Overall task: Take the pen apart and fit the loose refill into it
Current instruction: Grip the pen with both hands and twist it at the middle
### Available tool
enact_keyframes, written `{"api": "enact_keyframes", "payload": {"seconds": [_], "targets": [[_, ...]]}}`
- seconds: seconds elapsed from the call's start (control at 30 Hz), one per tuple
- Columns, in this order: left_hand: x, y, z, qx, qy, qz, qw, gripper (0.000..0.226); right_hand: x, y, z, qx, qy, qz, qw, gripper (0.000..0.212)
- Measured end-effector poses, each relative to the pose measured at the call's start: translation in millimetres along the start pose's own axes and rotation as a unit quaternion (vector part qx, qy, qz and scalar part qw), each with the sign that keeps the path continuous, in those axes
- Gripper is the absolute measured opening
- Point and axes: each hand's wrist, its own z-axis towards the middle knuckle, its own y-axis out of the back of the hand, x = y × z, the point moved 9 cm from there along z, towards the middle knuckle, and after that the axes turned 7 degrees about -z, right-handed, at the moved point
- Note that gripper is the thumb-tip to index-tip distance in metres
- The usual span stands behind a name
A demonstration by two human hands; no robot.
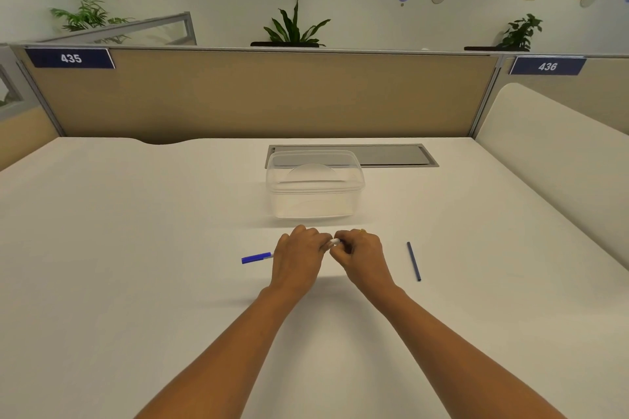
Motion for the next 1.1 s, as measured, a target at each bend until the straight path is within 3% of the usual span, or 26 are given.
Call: {"api": "enact_keyframes", "payload": {"seconds": [0.47, 0.9, 1.1], "targets": [[-4.1, 4.2, 1.5, -0.032, -0.013, 0.017, 0.999, 0.027, -9.6, -3.0, -0.2, -0.026, -0.081, 0.081, 0.993, 0.018], [4.4, 5.6, -1.0, 0.004, -0.022, 0.049, 0.999, 0.029, -26.7, -17.1, 2.4, 0.101, -0.125, 0.185, 0.970, 0.019], [4.3, 3.9, -1.0, 0.012, -0.020, 0.060, 0.998, 0.028, -34.6, -24.7, -1.5, 0.120, -0.178, 0.289, 0.933, 0.020]]}}
